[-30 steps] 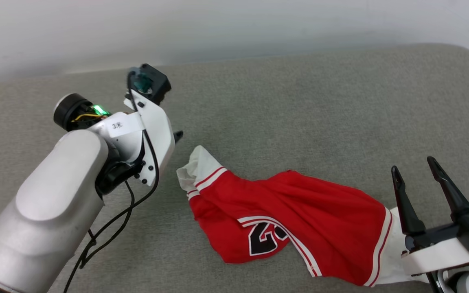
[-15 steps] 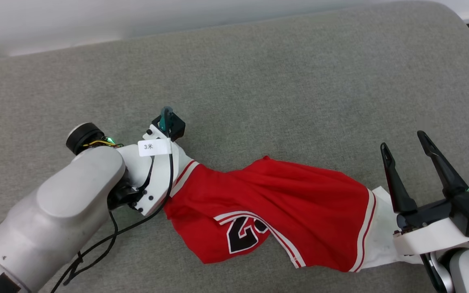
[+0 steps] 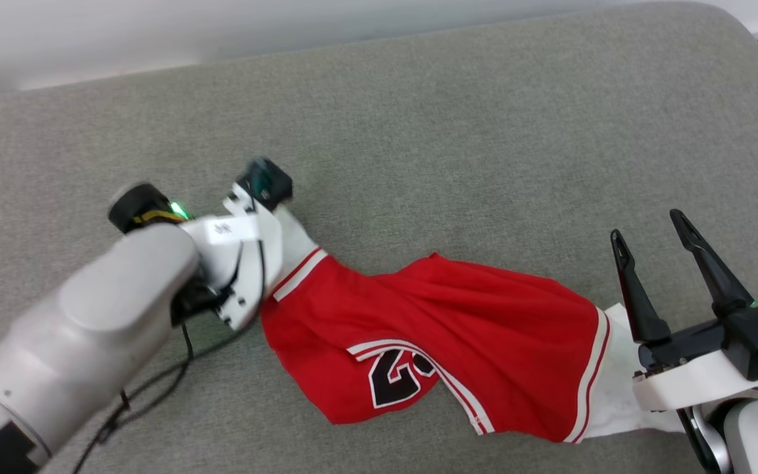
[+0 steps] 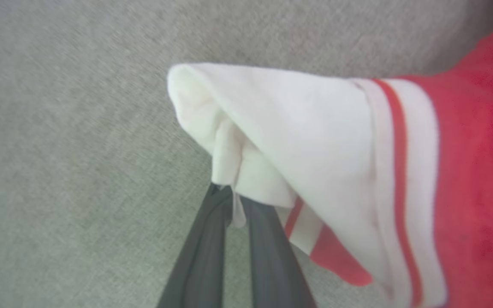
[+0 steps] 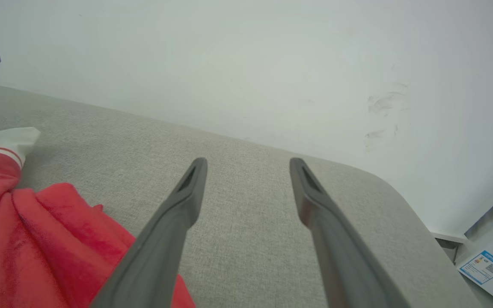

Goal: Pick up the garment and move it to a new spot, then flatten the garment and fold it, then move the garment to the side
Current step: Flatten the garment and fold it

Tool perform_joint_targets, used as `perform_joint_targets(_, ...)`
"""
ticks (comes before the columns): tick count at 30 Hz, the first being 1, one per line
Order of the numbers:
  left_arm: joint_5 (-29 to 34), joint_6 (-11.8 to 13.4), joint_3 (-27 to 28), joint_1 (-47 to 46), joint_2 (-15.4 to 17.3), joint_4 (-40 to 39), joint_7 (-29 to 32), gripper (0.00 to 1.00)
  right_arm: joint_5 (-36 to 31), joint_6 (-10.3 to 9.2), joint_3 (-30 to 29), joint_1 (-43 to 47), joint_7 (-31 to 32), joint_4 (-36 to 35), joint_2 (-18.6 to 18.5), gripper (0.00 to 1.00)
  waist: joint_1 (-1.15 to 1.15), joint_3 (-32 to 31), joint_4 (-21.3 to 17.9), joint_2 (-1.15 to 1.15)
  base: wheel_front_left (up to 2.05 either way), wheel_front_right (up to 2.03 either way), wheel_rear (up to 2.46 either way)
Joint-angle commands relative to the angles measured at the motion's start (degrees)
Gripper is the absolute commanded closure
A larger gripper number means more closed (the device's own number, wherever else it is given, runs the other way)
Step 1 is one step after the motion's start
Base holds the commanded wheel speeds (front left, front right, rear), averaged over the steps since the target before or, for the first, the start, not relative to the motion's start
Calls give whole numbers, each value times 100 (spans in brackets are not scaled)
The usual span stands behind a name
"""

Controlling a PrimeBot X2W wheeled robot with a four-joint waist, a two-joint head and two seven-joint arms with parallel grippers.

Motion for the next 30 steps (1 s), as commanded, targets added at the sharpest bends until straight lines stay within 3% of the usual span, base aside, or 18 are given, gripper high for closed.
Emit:
perform_joint_targets(1,30,18,71,-171,87,41,-177,100,-41,-4,-8,62,-12,-7,-8,0,0,-67,63,0,0,0,0)
perform_joint_targets(6,74,41,356,-376,299,173,-1005,100,-61,-4,-63,136,-12,-56,-13,0,0,-245,222,0,0,0,0)
perform_joint_targets(10,86,253,629,-382,591,131,-1578,100,-69,-4,-90,232,-12,-103,-4,0,0,-373,316,0,0,0,0)
perform_joint_targets(16,-32,555,745,281,1129,-6,-2056,100,-103,-4,-166,375,-12,-183,18,0,0,-504,421,0,0,0,0)
perform_joint_targets(20,-386,776,728,1254,1419,5,-2264,100,-107,-4,-198,485,-12,-179,52,0,0,-566,471,0,0,0,0)
perform_joint_targets(30,-1177,949,743,2784,1276,320,-2513,100,-112,-4,-237,637,-12,-99,33,0,0,-662,536,0,0,0,0)
